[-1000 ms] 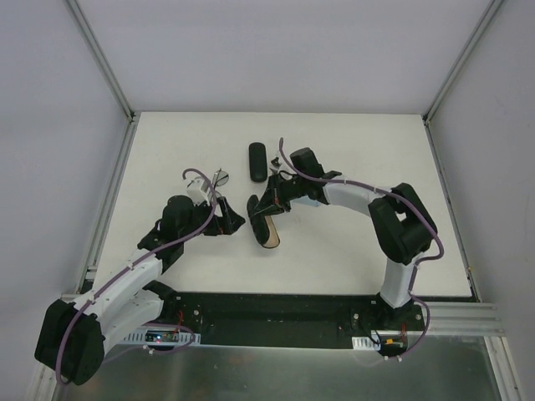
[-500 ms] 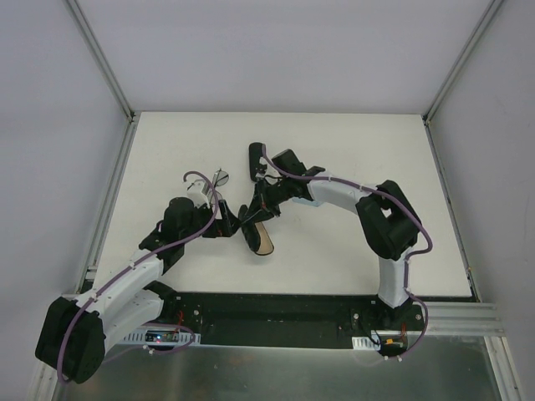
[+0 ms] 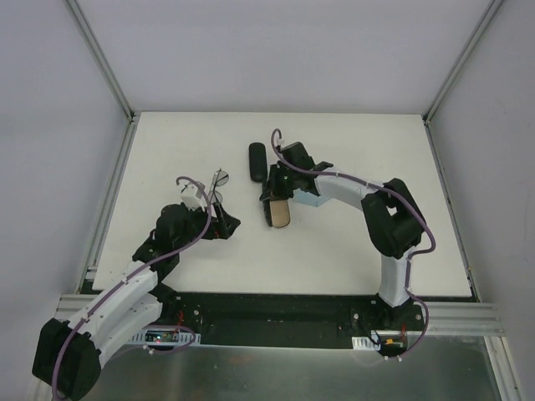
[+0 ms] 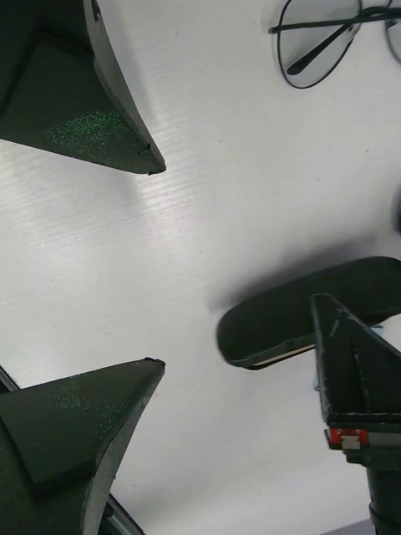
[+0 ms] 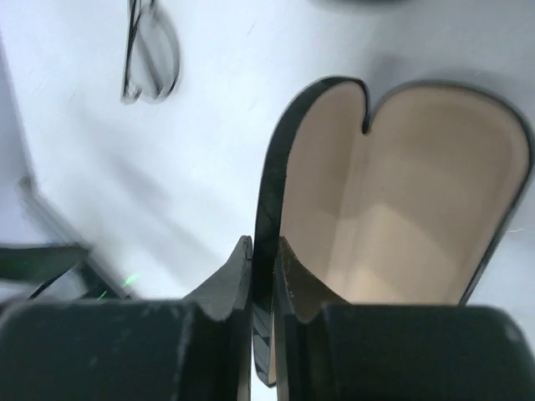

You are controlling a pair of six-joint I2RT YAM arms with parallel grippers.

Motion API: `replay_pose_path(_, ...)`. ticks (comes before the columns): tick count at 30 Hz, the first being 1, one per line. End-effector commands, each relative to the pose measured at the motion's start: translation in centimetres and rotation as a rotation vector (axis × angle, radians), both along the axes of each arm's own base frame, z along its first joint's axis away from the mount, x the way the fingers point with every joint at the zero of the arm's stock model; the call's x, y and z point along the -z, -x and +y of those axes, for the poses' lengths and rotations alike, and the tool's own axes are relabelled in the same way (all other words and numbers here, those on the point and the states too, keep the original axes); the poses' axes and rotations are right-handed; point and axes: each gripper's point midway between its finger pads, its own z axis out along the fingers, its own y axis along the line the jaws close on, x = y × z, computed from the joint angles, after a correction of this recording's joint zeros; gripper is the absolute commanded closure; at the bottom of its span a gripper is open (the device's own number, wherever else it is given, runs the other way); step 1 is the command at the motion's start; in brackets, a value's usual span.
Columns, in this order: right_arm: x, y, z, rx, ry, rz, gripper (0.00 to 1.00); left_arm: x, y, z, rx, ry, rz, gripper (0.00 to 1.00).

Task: Organize the sunglasses
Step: Place the opened sunglasses case at the center of the board.

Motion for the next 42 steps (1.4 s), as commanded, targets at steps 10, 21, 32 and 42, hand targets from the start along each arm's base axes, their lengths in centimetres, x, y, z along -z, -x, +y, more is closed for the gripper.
replay_pose_path(10,-0.4,-7.9,-6.6,0.116,0.247,-0.378,0.91,-1.4,-1.0,1.7,-0.098,-0.02,-0.088,0.08)
replay_pose_path(21,-3.8,-5.0,-3.3,0.073,0.063,-0.303,0.91,0.6,-2.1,3.6,-0.216,-0.111,-0.006,0.09)
replay_pose_path(32,-6.2,-3.5,0.2,0.08,-0.169,-0.163,0.91,1.5,-2.3,3.3,-0.203,-0.13,0.047,0.09)
replay_pose_path(42,-4.4,-5.3,2.7,0.126,-0.21,-0.129,0.68,1.0,-2.1,3.4,-0.205,-0.12,0.024,0.09)
